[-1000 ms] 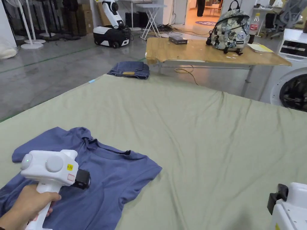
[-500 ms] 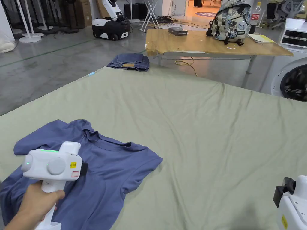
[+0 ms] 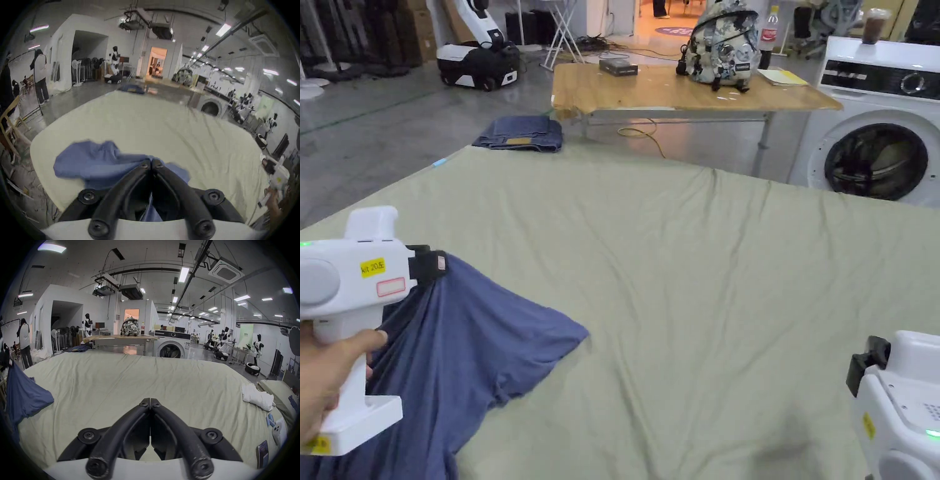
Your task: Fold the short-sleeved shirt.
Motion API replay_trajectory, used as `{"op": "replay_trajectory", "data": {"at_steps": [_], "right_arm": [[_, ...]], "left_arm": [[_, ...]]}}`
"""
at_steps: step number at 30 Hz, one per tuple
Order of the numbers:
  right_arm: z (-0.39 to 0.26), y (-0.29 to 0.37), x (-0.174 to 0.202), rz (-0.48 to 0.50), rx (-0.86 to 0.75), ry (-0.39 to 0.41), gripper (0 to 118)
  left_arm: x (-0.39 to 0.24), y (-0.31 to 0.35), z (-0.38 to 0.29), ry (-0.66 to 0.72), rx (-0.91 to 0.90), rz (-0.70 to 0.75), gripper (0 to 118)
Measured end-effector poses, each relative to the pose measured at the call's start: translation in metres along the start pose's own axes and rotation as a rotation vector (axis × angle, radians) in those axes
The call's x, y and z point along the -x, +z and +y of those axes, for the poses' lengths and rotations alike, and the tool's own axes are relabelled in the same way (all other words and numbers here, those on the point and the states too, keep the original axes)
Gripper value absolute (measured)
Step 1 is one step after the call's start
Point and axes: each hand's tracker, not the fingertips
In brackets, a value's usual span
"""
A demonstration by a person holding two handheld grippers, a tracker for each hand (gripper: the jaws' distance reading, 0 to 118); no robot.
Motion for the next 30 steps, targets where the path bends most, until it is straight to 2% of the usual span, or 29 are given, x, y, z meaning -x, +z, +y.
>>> {"op": "replay_trajectory", "data": {"at_steps": [5, 10, 15, 22, 30], "right_arm": [[0.013, 0.014, -0.015, -0.025, -0.032, -0.023, 0], [0.018, 0.025, -0.035, -0.057, -0.065, -0.044, 0], [0.025, 0.043, -0.056, -0.094, -0.091, -0.077, 0], [0.026, 0.066, -0.095, -0.175, -0.132, -0.084, 0], [0.015, 0.087, -0.142, -0.276, -0.148, -0.1, 0]], "left_arm": [[-0.047, 0.013, 0.045, -0.079, -0.096, -0.103, 0], [-0.131, 0.023, 0.078, -0.162, -0.151, -0.234, 0], [-0.215, 0.003, 0.093, -0.238, -0.161, -0.361, 0], [-0.357, -0.029, 0.074, -0.313, -0.107, -0.578, 0], [-0.481, -0.072, -0.007, -0.4, 0.068, -0.777, 0]]}}
